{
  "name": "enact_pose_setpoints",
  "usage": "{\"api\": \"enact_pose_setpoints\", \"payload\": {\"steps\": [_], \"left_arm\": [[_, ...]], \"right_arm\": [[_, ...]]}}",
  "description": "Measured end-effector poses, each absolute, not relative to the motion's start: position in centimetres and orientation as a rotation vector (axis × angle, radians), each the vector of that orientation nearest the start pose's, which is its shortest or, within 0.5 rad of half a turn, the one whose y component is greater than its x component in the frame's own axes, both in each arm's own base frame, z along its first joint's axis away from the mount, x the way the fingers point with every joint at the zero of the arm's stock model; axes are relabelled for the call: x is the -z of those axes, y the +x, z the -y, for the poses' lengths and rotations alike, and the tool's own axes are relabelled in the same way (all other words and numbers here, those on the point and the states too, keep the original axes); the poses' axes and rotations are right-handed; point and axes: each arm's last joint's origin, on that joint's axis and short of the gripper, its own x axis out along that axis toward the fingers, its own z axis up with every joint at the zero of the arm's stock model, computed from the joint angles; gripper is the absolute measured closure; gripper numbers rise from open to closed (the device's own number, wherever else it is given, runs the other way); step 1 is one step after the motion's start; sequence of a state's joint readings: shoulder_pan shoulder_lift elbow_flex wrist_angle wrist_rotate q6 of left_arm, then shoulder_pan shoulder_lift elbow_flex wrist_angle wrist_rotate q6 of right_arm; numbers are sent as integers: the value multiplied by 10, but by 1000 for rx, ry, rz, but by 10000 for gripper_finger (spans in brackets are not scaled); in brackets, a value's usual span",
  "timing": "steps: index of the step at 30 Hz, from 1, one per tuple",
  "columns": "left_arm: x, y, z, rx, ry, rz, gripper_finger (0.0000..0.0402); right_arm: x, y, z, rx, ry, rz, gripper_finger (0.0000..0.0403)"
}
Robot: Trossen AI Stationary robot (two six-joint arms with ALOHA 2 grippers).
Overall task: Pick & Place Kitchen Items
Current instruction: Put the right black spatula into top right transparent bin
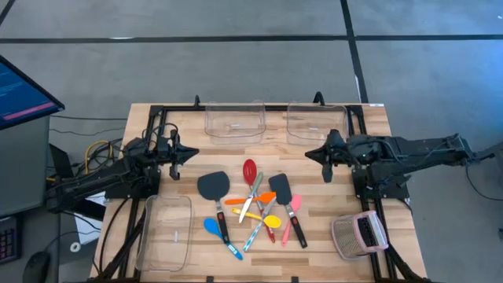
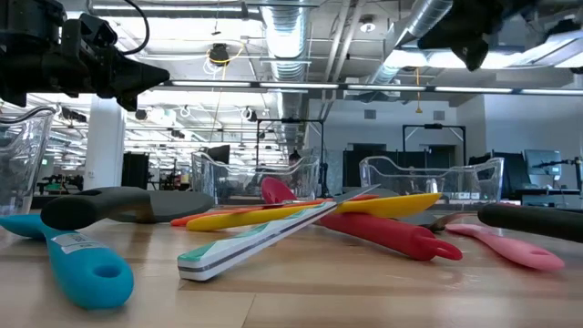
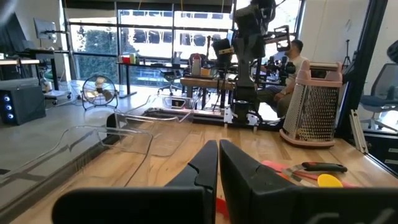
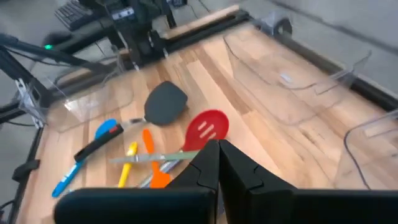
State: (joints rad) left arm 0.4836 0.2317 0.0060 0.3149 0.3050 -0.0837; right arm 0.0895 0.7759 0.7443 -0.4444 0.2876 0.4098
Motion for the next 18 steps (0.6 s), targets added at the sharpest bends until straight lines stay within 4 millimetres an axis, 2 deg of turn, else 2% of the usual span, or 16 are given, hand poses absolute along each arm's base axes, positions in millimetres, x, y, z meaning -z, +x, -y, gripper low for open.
{"api": "enact_pose_setpoints", "payload": {"steps": [10,13,18], "left_arm": [[-174,103,-44,-175,-61,67,394],[-172,104,-45,-172,-68,51,394],[-170,106,-46,-174,-78,22,394]], "right_arm": [[-327,197,-12,308,403,-658,403],[-331,208,-15,267,461,-709,403],[-327,225,-21,169,584,-844,403]]}}
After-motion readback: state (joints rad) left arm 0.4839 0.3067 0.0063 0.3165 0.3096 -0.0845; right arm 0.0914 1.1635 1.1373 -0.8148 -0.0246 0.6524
